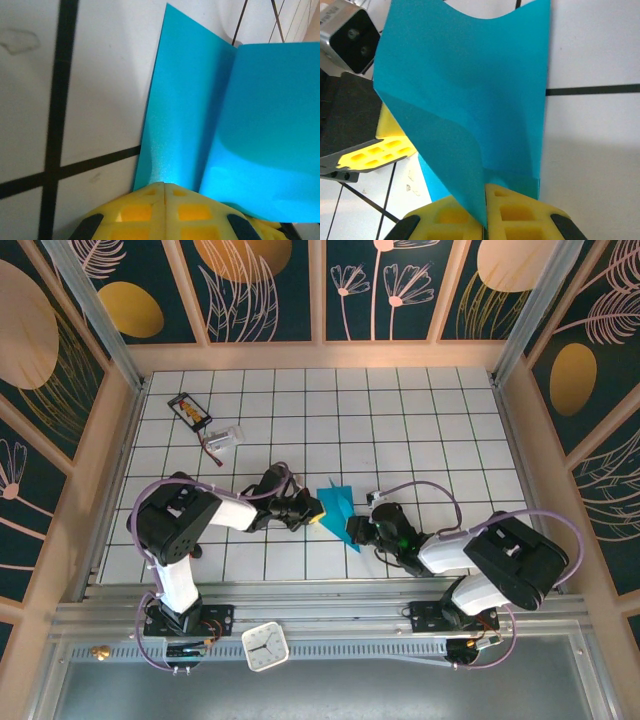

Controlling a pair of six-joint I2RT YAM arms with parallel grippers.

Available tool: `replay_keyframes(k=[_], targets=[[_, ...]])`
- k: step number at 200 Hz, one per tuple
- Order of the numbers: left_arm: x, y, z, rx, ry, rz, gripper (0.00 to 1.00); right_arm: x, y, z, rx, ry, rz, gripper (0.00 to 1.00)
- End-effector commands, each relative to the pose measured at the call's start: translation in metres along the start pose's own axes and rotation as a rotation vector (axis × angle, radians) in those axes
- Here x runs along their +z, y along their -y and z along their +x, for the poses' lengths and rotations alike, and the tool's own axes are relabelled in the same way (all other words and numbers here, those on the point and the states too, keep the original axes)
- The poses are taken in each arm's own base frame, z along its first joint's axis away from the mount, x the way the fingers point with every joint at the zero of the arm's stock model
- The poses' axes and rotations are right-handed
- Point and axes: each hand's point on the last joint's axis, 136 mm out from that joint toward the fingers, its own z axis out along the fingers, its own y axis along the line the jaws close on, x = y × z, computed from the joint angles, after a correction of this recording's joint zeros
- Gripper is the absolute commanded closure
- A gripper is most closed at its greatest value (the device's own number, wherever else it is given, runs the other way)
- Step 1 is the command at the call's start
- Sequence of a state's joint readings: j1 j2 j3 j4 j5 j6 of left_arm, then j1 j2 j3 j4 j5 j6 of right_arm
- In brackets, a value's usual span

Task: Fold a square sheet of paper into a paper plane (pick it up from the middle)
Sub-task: Fourth fold the wing at the center of the table.

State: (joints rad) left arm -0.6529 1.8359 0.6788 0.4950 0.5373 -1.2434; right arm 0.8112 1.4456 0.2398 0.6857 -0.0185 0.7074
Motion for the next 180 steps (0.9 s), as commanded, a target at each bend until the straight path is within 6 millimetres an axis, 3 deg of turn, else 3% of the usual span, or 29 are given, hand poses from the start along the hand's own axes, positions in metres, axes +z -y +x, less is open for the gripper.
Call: replay_keyframes(k=[1,52,99,140,180], targets=[[0.001,-0.003,-0.001,-0.009,0.027,0.01,0.98,0.004,0.003,0.001,0.059,-0.01,0.008,0.9],[-0.003,0.011,-0.007,0.016,0.054,0.031,0.92,0.009,0.005,0.012,0.087,-0.044,0.023,0.9],[-0.011,0.046,-0.021,0.131,0.114,0.069,0.75,0.008,0.007,0.013,0.095,-0.039,0.025,0.91],[-0.005,0.071,-0.029,0.186,0.108,0.109,0.65,0.008,0.009,0.014,0.082,-0.04,0.029,0.9],[0.0,0.077,-0.042,0.24,0.137,0.059,0.59,0.01,0.009,0.014,0.073,-0.042,0.032,0.9]])
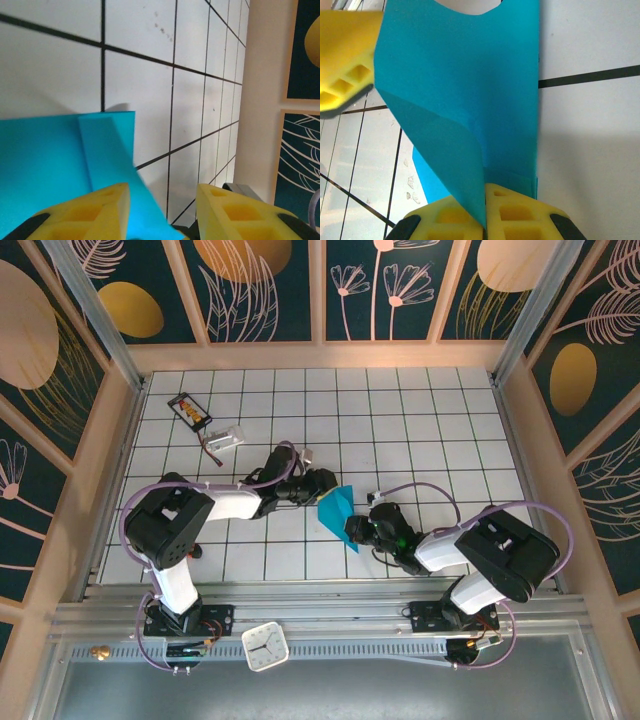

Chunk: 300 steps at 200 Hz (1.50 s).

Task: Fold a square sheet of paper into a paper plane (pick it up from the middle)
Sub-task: Fourth fold the wing at the center of the table.

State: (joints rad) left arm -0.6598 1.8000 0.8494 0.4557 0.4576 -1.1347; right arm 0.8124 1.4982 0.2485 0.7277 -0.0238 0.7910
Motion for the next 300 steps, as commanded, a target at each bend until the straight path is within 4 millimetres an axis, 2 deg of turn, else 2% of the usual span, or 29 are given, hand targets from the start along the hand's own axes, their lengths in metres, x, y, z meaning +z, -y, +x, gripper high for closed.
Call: replay_keyframes(k=[1,30,61,86,129,145,147,152,178,193,208,212,234,300], targets=[[0.007,-0.004,-0.007,0.05,0.006,-0.049,0.59,0.003,0.009,0.011,-0.009,-0.035,0.036,0.9],[0.014,-0.003,-0.008,0.059,-0.024,-0.067,0.59,0.003,0.011,0.011,-0.009,-0.035,0.041,0.9],[0.009,0.002,-0.006,0.077,-0.026,-0.056,0.6,0.004,0.011,0.011,-0.004,-0.037,0.048,0.9],[0.007,-0.001,0.001,0.055,-0.047,-0.046,0.6,0.005,0.014,0.01,0.002,-0.039,0.062,0.89],[-0.013,-0.002,0.0,0.081,0.014,-0.066,0.6,0.006,0.016,0.011,0.009,-0.048,0.07,0.89],[-0.017,-0.009,0.001,0.083,0.033,-0.079,0.59,0.006,0.016,0.012,0.008,-0.052,0.07,0.89],[-0.021,-0.003,0.0,0.089,0.042,-0.064,0.59,0.006,0.017,0.012,0.01,-0.052,0.071,0.89],[-0.024,-0.001,0.001,0.09,0.047,-0.06,0.59,0.006,0.017,0.011,0.01,-0.052,0.071,0.89],[-0.027,-0.006,0.006,0.08,0.051,-0.05,0.56,0.007,0.017,0.011,0.009,-0.053,0.071,0.89],[-0.022,-0.001,0.012,0.083,0.027,-0.023,0.56,0.007,0.017,0.011,0.012,-0.053,0.07,0.89],[-0.014,0.016,0.019,0.095,-0.014,0.029,0.56,0.007,0.018,0.012,0.01,-0.056,0.073,0.89],[-0.007,0.012,0.023,0.089,-0.033,0.023,0.56,0.007,0.017,0.011,0.011,-0.054,0.072,0.89],[0.004,0.025,0.03,0.086,-0.069,0.064,0.57,0.006,0.018,0.011,0.011,-0.053,0.074,0.89],[0.021,0.022,0.029,0.066,-0.106,0.064,0.58,0.007,0.018,0.012,0.01,-0.057,0.073,0.89]])
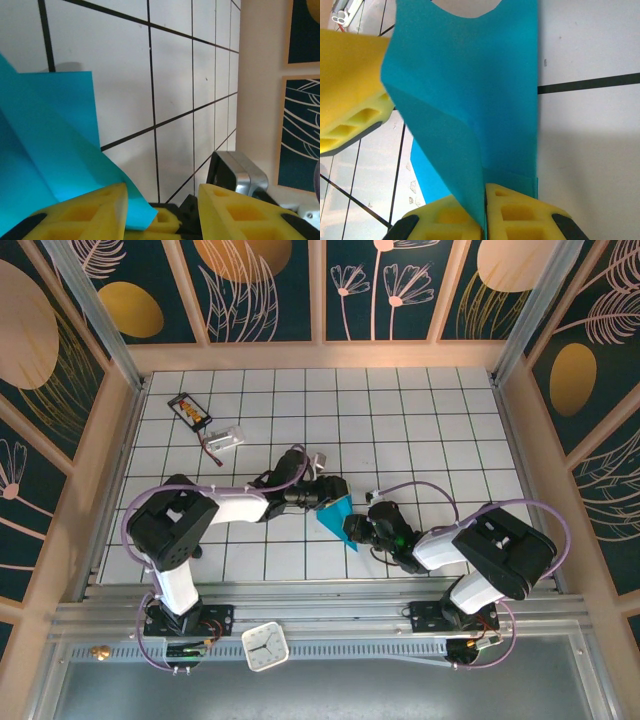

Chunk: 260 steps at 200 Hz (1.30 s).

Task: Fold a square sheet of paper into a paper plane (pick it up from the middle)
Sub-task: Fourth fold the wing at the center of the table.

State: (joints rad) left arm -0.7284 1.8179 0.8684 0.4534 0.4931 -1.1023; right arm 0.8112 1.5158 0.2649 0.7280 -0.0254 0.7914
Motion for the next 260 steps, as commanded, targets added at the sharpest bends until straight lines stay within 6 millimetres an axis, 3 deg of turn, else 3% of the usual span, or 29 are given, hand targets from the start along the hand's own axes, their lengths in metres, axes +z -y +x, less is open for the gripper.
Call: replay_keyframes(k=[1,102,156,219,260], targets=[[0.008,0.008,-0.004,0.003,-0.014,0.04,0.59,0.003,0.019,0.013,0.008,-0.055,0.072,0.89],[0.025,-0.027,-0.002,0.0,-0.032,-0.052,0.61,0.001,0.018,0.011,0.0,-0.05,0.071,0.86],[0.018,-0.036,-0.002,0.01,-0.018,-0.085,0.61,-0.003,0.014,0.005,-0.005,-0.038,0.067,0.83],[0.01,-0.021,-0.004,0.004,0.002,-0.026,0.62,-0.003,0.007,0.001,-0.036,-0.038,0.058,0.83],[-0.003,0.002,-0.014,0.013,0.039,0.04,0.59,-0.005,0.013,-0.01,-0.14,-0.014,0.139,0.92]])
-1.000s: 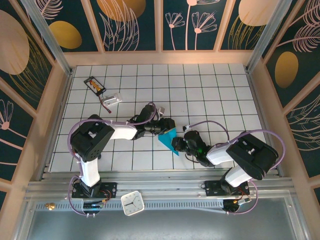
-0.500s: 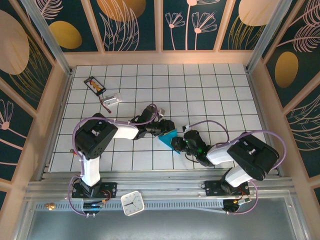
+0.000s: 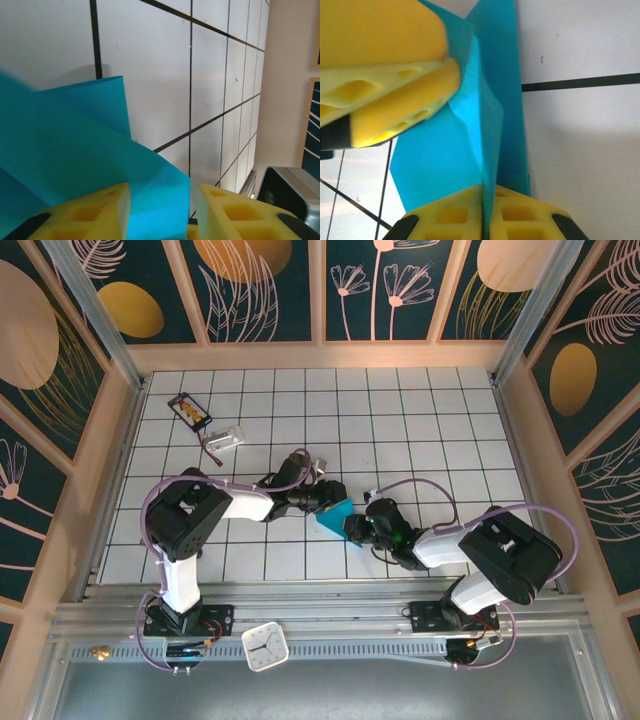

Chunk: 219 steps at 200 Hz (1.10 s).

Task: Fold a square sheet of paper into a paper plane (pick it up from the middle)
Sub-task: Fourth fold the wing at the center of the table.

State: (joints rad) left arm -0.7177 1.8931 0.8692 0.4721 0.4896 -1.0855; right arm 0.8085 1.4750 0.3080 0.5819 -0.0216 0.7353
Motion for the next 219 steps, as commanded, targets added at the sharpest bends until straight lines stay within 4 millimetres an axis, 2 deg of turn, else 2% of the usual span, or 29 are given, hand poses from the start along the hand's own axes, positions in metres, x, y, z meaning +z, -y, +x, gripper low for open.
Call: replay_keyframes(k=[1,46,96,119,157,219], targets=[[-0.017,0.03,-0.014,0.026,0.05,0.088,0.59,-0.003,0.011,-0.01,-0.088,0.022,0.092,0.92],[-0.044,0.033,-0.033,0.026,0.127,0.093,0.58,-0.007,0.014,-0.022,-0.257,0.045,0.158,0.95],[-0.04,0.043,-0.032,0.048,0.102,0.124,0.57,-0.004,0.014,-0.022,-0.332,0.043,0.167,0.92],[-0.034,0.037,-0.031,0.03,0.082,0.106,0.58,-0.004,0.007,-0.024,-0.321,0.05,0.138,0.89],[-0.037,0.033,-0.03,0.038,0.086,0.082,0.58,-0.007,-0.013,-0.034,-0.303,0.065,0.06,0.82],[-0.041,0.035,-0.029,0.048,0.084,0.074,0.58,0.001,-0.022,-0.045,-0.323,0.053,0.042,0.76]])
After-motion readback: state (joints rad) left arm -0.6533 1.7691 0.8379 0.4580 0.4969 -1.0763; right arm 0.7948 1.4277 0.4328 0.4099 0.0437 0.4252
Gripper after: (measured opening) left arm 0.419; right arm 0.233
